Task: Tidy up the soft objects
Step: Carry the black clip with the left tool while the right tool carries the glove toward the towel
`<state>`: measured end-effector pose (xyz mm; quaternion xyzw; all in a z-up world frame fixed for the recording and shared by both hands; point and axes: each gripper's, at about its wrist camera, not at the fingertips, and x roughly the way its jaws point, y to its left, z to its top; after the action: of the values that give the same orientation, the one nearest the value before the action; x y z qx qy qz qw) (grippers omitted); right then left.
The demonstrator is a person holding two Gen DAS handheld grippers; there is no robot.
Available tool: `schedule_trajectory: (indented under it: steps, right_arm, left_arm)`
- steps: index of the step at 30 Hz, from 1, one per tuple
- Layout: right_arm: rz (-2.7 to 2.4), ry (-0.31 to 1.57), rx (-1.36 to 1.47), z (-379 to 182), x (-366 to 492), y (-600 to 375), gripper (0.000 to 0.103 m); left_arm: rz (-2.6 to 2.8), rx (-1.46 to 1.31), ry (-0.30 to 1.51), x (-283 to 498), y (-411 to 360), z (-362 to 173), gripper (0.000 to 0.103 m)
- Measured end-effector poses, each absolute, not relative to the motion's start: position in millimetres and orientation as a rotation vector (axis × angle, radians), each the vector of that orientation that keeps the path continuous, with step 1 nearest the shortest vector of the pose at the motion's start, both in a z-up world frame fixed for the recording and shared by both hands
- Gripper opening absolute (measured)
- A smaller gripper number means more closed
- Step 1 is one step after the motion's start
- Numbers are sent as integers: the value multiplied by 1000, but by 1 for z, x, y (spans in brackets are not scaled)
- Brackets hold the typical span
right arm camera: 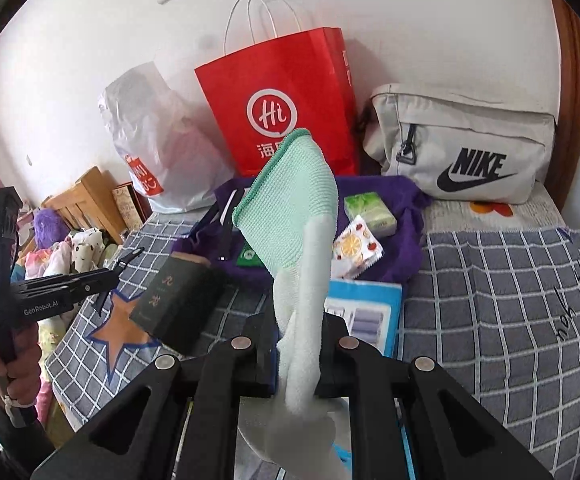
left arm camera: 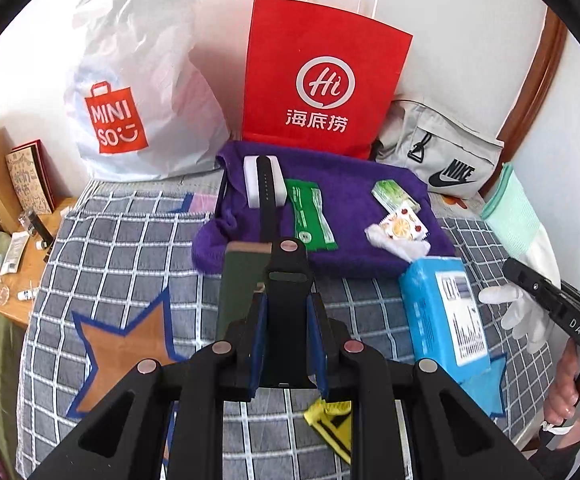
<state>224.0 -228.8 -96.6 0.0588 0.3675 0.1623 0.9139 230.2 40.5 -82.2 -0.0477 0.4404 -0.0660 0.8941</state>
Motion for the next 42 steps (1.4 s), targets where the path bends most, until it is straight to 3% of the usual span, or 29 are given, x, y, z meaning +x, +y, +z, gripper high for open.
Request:
schedule_trajectory:
  steps: [22, 42]
  right_arm:
    - [390, 779, 99, -96, 347, -200, 12]
    - [397, 969, 82, -159, 426, -193, 14]
  left_arm:
    - [-160, -177, 968, 337, 42, -98, 20]
    - [-208, -191, 1022, 407, 28, -131, 20]
